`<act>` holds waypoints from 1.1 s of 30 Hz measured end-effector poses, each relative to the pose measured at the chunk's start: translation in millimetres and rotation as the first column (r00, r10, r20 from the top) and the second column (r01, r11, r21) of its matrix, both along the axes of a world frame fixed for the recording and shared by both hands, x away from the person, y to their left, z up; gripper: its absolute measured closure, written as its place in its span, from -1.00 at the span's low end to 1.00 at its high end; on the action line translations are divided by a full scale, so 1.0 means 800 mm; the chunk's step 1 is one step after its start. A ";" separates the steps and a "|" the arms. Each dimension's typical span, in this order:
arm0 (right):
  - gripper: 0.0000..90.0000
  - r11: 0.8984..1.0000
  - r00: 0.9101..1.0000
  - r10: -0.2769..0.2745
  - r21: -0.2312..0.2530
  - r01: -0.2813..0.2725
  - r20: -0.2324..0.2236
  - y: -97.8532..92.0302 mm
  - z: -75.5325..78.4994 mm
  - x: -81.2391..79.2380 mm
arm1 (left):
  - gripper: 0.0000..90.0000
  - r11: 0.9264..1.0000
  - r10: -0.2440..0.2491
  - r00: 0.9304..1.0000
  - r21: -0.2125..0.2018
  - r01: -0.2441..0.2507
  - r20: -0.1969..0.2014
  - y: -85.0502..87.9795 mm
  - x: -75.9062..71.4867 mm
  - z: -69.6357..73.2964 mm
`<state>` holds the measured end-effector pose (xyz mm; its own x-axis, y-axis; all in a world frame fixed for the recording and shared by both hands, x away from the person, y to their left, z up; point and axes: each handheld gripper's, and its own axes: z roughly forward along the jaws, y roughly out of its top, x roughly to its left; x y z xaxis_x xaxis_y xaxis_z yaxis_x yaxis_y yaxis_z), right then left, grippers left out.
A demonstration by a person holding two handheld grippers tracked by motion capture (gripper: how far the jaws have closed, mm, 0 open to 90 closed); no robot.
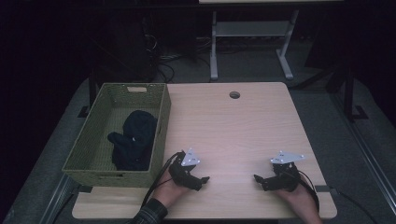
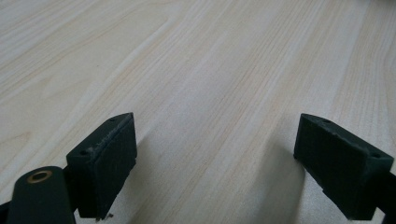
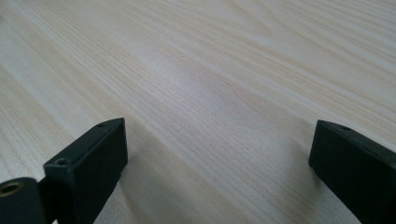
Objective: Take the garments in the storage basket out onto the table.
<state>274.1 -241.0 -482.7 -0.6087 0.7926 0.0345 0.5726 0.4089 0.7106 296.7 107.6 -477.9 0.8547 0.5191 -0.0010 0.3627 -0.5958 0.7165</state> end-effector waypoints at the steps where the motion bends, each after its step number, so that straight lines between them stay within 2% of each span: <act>1: -0.91 1.000 1.000 -0.002 0.001 0.002 -0.004 0.000 0.000 0.000 | -0.72 1.000 -0.001 1.000 0.000 0.001 0.000 0.000 0.000 0.000; 14: -0.91 1.000 1.000 -0.003 0.002 0.003 -0.005 0.000 0.000 0.000 | -0.72 1.000 -0.016 1.000 -0.008 0.016 -0.004 0.000 0.003 0.000; 18: -0.91 1.000 1.000 -0.004 0.002 0.004 -0.006 0.000 0.000 -0.001 | -0.72 0.999 -0.012 1.000 -0.035 0.011 -0.023 0.001 0.007 0.000; 21: -0.91 1.000 1.000 -0.005 0.002 0.005 -0.007 0.000 0.000 -0.001 | -0.72 1.000 -0.023 0.999 -0.018 0.023 -0.025 0.001 0.008 0.002; 30: -0.91 1.000 1.000 -0.004 0.002 0.004 -0.007 0.000 0.000 -0.001 | -0.72 1.000 -0.020 0.999 -0.020 0.020 -0.031 0.000 0.010 0.004; 33: -0.92 1.000 1.000 -0.003 0.002 0.003 -0.006 0.000 0.000 -0.001 | -0.72 0.999 -0.013 0.999 -0.046 0.011 -0.037 0.000 0.011 0.006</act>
<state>273.6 -240.8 -482.7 -0.6062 0.7943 0.0394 0.5777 0.4058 0.7082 305.1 107.6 -472.9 0.8598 0.5075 -0.0562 0.3825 -0.5673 0.7293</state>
